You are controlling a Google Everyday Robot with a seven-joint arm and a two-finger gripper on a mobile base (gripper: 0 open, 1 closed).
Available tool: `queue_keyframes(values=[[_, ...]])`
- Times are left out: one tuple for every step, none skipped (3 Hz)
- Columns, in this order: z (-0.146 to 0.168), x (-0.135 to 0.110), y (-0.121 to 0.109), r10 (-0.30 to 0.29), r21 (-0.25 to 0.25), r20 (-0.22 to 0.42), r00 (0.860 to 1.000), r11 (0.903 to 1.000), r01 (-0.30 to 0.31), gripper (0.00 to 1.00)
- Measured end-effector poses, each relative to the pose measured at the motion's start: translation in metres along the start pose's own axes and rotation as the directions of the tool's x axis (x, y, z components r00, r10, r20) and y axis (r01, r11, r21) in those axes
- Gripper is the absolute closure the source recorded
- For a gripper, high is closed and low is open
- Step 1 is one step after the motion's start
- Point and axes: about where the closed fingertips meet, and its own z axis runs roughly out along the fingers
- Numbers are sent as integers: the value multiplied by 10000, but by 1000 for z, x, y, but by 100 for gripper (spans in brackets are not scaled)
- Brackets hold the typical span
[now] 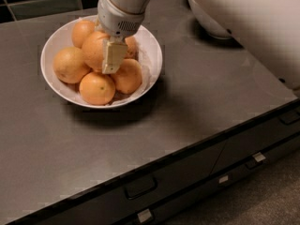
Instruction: Pick orange from white bowl
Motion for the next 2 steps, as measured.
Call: queue_keyframes(values=[[-39, -8, 9, -38, 1014, -202, 9998, 9948, 58, 100], [-44, -10, 9, -64, 1118, -220, 9997, 9937, 89, 100]])
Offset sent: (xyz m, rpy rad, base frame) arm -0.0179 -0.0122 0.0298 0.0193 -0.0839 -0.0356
